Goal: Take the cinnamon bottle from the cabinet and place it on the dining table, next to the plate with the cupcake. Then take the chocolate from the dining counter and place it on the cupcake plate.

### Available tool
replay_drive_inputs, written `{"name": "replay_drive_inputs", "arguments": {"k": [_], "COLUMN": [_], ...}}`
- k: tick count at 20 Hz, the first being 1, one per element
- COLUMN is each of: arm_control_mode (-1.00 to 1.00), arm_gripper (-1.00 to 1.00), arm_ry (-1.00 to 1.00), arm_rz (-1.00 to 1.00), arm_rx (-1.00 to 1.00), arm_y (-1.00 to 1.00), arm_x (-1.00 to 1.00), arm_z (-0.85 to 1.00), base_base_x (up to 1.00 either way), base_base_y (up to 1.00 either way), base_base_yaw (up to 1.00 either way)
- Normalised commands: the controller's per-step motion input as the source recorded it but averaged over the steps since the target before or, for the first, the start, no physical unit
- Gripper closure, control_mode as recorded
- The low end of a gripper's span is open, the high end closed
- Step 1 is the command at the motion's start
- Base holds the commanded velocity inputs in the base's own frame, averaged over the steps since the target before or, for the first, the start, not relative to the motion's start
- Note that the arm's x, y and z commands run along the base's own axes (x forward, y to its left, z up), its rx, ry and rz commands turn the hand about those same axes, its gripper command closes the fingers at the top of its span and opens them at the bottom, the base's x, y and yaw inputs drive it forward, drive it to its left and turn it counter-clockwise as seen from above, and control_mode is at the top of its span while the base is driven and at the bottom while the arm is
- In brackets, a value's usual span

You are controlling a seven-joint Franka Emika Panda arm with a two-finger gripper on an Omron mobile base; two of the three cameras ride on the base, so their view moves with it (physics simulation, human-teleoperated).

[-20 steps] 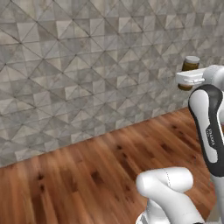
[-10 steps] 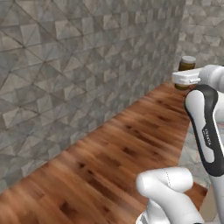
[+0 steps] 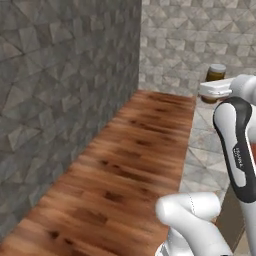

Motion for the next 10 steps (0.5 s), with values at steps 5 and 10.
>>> {"name": "replay_drive_inputs", "arguments": {"k": [5,10], "arm_control_mode": [1.0,1.0], "arm_gripper": [1.0,1.0], "arm_ry": [0.0,0.0], "arm_rz": [0.0,0.0], "arm_rx": [0.0,0.0], "arm_y": [0.0,0.0], "arm_x": [0.0,0.0], "arm_z": [0.0,0.0], "base_base_x": [1.0,0.95], "base_base_y": [0.31,0.7], "base_base_yaw": [-0.37,-0.32]}}
